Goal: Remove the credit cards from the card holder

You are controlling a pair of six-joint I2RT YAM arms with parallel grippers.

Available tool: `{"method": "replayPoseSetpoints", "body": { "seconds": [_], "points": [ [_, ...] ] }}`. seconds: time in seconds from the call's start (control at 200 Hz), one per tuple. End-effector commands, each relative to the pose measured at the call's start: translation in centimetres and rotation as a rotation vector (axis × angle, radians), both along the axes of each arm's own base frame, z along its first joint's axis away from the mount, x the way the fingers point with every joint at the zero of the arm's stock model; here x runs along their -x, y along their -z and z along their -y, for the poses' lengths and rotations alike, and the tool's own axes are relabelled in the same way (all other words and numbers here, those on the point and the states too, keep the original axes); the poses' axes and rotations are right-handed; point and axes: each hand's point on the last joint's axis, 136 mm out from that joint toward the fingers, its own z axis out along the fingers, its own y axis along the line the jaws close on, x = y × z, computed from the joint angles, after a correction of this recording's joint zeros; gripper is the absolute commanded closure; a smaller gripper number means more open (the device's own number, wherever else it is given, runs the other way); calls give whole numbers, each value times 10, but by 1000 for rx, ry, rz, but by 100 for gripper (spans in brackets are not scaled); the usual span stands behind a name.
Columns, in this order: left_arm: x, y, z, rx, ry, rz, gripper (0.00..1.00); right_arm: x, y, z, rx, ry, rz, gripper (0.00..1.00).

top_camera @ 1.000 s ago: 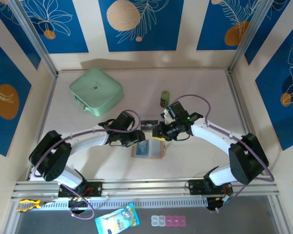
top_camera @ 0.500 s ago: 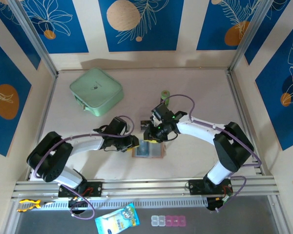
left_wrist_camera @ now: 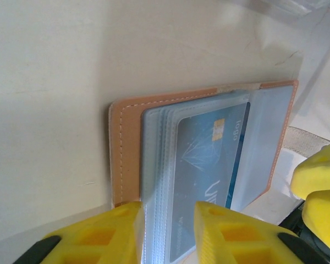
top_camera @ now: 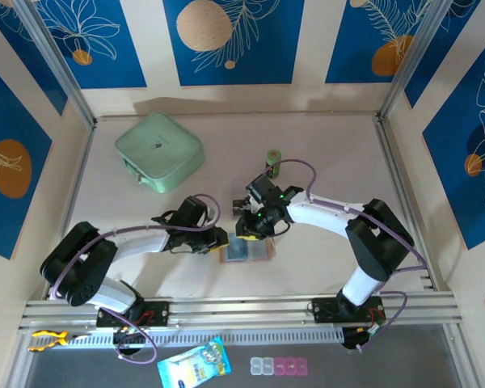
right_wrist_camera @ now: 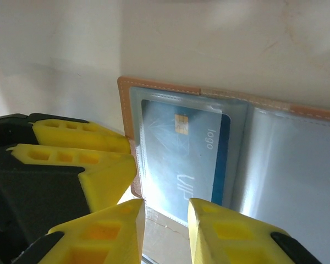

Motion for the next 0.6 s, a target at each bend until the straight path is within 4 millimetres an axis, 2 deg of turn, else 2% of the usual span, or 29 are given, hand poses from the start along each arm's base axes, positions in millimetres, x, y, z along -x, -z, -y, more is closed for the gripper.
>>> {"method": "replayPoseSetpoints", "body": {
  "seconds": [0.0,0.21,0.595],
  "points": [
    [-5,-3,1,-6,-9,-7,72,5,5,-6,-26,-4,-39,73],
    [-2,10,-6,-49,-23,-29,74,7,11,-5,-24,-4,-43,74],
    [-6,12,-10,-90,-14,-16,78,15,21,4,-11,10,-49,76]
  ]
}}
